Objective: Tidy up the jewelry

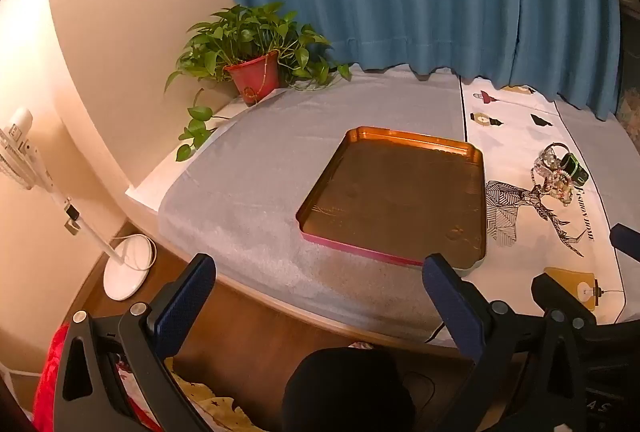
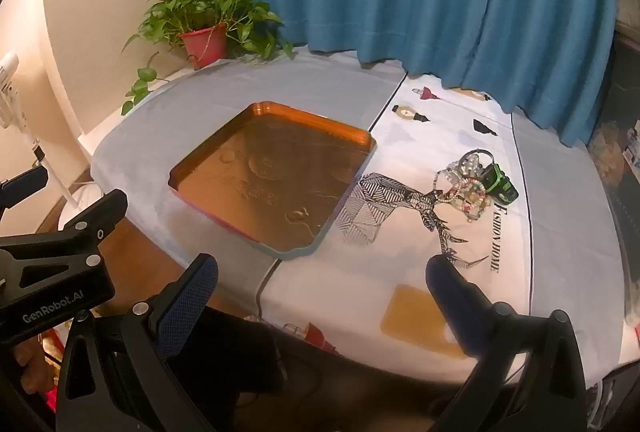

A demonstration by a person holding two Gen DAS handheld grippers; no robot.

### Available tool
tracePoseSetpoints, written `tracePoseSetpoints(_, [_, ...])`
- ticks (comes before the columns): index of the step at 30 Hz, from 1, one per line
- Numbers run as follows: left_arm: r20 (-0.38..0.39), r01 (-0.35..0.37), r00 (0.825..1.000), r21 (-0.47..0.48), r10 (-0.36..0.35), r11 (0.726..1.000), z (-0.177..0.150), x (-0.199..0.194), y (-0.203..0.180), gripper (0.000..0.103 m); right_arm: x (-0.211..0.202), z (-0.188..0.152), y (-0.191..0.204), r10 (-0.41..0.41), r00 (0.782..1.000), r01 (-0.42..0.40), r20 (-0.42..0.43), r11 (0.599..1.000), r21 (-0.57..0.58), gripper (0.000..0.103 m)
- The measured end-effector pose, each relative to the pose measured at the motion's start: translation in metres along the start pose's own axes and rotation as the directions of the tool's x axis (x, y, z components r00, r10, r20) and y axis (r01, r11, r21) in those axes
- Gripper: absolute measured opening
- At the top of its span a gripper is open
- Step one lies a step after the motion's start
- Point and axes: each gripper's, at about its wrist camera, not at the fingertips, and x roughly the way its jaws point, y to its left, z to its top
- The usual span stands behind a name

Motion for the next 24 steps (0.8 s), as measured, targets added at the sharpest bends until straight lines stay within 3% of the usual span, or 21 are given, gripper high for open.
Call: tracePoseSetpoints(24, [0.005,-0.018,1.0,0.017,0.018,1.0,-0.0012,-0.0024,0.0,0.103,0.001,0.0008,0.0019,-0.003,1.0,0.003,0.004,1.0,-0.008,0.103])
